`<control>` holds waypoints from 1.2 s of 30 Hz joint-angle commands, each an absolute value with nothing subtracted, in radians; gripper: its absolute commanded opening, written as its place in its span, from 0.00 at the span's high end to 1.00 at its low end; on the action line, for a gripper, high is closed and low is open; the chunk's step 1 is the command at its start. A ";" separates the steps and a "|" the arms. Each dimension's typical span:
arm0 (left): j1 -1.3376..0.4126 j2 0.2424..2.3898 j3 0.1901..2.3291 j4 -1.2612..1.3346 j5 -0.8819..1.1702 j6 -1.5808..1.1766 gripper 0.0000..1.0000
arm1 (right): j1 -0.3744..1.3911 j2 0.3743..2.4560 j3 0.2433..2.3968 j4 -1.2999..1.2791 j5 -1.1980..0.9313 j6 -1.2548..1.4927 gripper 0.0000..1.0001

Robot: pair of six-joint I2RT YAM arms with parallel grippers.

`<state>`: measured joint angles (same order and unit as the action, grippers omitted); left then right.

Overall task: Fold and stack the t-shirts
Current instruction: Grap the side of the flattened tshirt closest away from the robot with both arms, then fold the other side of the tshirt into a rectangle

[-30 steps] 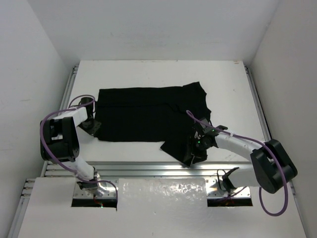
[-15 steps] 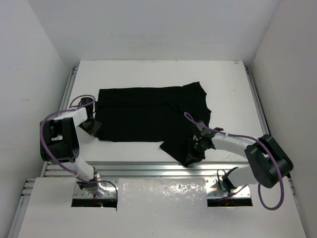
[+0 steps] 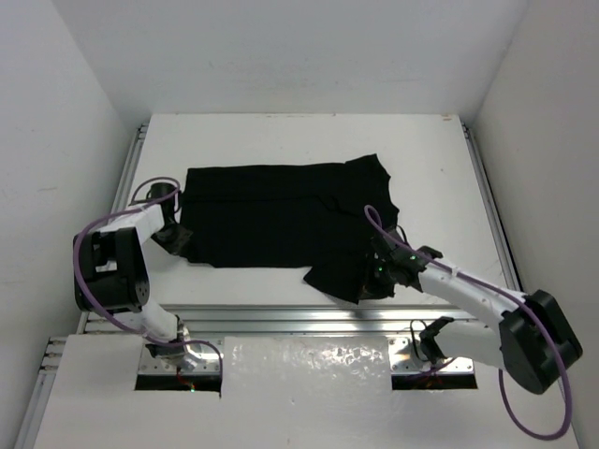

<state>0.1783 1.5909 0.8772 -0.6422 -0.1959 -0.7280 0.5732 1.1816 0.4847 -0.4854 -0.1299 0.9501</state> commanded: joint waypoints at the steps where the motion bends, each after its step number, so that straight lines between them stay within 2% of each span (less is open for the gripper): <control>1: 0.184 1.514 0.896 -0.664 -0.184 -0.706 1.00 | 0.580 1.114 0.554 -0.552 -0.092 0.988 1.00; 12: 0.184 1.465 0.991 -0.730 -0.179 -0.703 1.00 | 0.577 1.120 0.770 -0.669 -0.003 0.953 1.00; 16: 0.184 1.508 1.035 -0.745 -0.189 -0.718 1.00 | 0.549 1.204 0.876 -0.680 0.066 0.910 1.00; 25: 0.187 1.611 1.123 -0.767 -0.184 -0.755 1.00 | 0.379 1.394 1.081 -0.637 0.057 0.807 1.00; 36: 0.204 1.758 1.255 -0.790 -0.160 -0.799 1.00 | 0.310 1.692 1.376 -0.626 0.064 0.684 1.00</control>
<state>0.1856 1.7218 1.1965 -0.7841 -0.1677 -0.7685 0.3256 1.6356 1.2934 -0.6460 0.0467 0.7387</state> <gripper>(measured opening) 0.012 0.002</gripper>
